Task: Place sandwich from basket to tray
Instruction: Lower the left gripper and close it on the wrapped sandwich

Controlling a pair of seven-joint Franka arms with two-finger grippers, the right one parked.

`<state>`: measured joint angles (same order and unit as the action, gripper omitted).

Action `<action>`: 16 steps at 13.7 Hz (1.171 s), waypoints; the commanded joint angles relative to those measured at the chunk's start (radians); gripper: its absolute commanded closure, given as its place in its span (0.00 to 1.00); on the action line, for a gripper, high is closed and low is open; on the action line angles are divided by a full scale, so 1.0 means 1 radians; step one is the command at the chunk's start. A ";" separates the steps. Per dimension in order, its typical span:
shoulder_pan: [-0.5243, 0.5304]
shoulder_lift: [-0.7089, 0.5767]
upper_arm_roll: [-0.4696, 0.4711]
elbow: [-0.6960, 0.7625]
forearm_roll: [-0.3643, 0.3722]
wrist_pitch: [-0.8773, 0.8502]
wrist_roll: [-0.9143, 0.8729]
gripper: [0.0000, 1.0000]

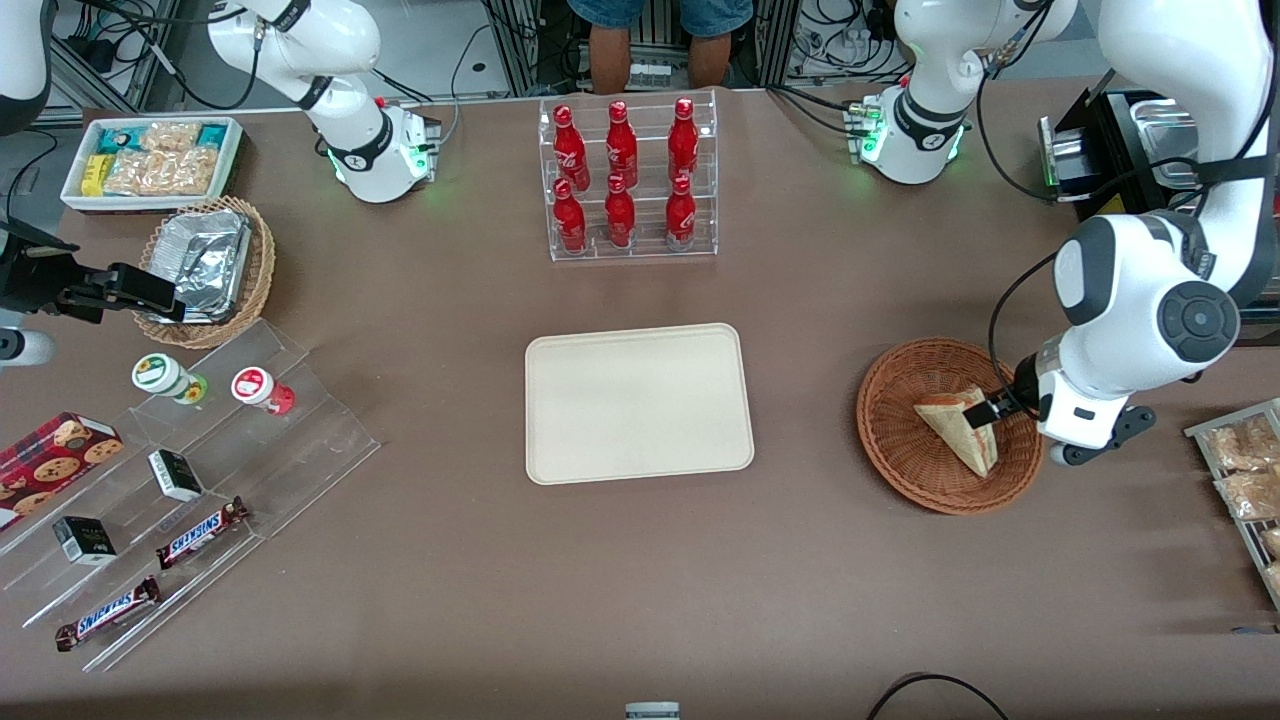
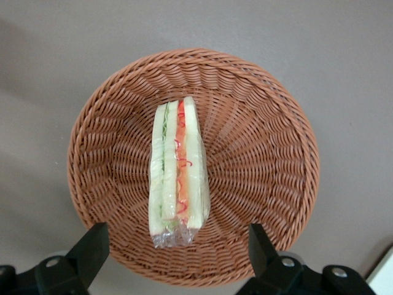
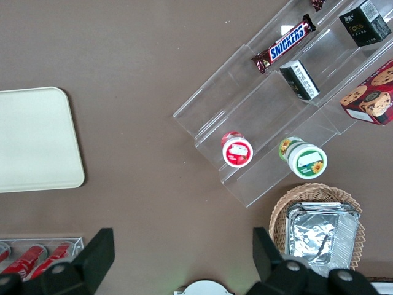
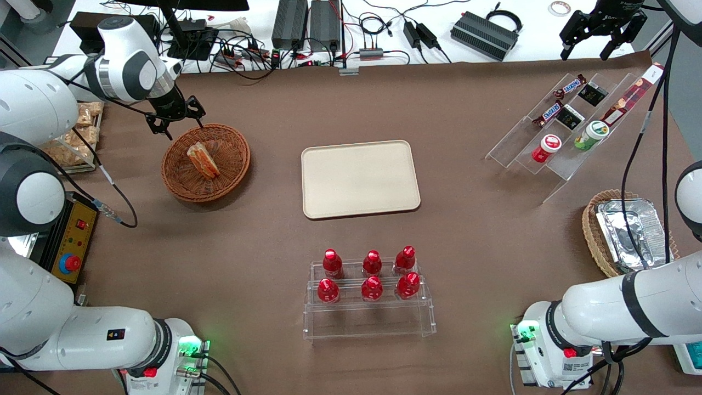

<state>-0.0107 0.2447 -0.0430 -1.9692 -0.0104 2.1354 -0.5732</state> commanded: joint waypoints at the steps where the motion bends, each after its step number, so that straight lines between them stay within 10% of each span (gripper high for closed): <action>1: -0.003 -0.027 0.002 -0.078 0.000 0.083 -0.085 0.00; 16: -0.006 0.064 0.002 -0.206 0.000 0.333 -0.117 0.00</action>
<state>-0.0110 0.2883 -0.0431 -2.1662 -0.0104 2.4263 -0.6708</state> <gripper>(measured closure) 0.000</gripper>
